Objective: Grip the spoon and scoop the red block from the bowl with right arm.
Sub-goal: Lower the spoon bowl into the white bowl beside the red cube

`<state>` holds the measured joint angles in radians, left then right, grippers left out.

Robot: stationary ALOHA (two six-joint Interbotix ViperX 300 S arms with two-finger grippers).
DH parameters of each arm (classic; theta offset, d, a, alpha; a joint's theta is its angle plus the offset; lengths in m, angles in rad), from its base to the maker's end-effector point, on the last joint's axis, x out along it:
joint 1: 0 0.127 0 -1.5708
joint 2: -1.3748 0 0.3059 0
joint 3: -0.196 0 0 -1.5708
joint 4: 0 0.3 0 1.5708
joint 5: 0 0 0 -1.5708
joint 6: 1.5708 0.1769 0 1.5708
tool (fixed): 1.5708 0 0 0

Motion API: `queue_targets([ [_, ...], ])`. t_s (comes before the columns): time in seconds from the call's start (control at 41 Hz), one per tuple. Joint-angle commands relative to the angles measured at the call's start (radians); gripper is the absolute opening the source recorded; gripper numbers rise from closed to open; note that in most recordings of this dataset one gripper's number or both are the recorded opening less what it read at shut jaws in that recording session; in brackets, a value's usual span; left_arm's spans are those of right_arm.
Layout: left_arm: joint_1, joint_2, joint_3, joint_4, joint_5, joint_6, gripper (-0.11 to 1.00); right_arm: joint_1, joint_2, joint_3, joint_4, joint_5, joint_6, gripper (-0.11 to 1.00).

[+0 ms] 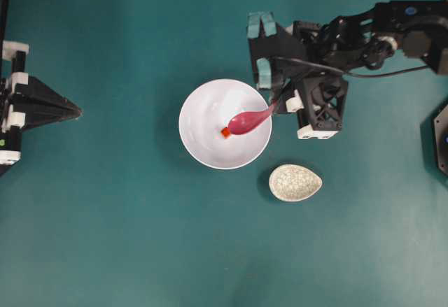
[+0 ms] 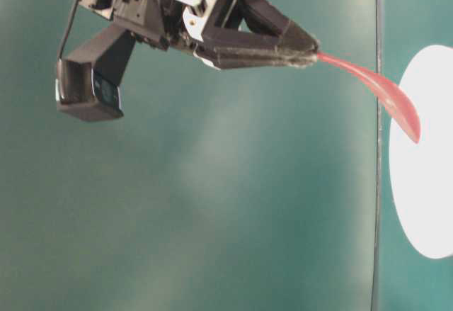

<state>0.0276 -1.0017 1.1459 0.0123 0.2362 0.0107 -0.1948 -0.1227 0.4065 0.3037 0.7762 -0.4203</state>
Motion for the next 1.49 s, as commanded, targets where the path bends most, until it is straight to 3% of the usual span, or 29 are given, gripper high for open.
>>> queue_targets([
  [0.0,-0.002,0.005,-0.031,0.002,-0.003,0.002,0.00,-0.002,0.002,-0.031,-0.006,0.011,0.000,0.24],
  [0.659,-0.002,0.005,-0.031,0.002,0.000,0.002,0.00,0.009,0.101,-0.043,-0.034,0.009,-0.002,0.24],
  [1.22,-0.002,-0.003,-0.031,0.002,0.002,0.002,0.00,0.029,0.189,-0.117,-0.040,-0.043,-0.006,0.24],
  [1.464,-0.002,-0.005,-0.031,0.002,0.000,0.002,0.00,0.029,0.207,-0.146,-0.089,-0.051,0.000,0.24],
])
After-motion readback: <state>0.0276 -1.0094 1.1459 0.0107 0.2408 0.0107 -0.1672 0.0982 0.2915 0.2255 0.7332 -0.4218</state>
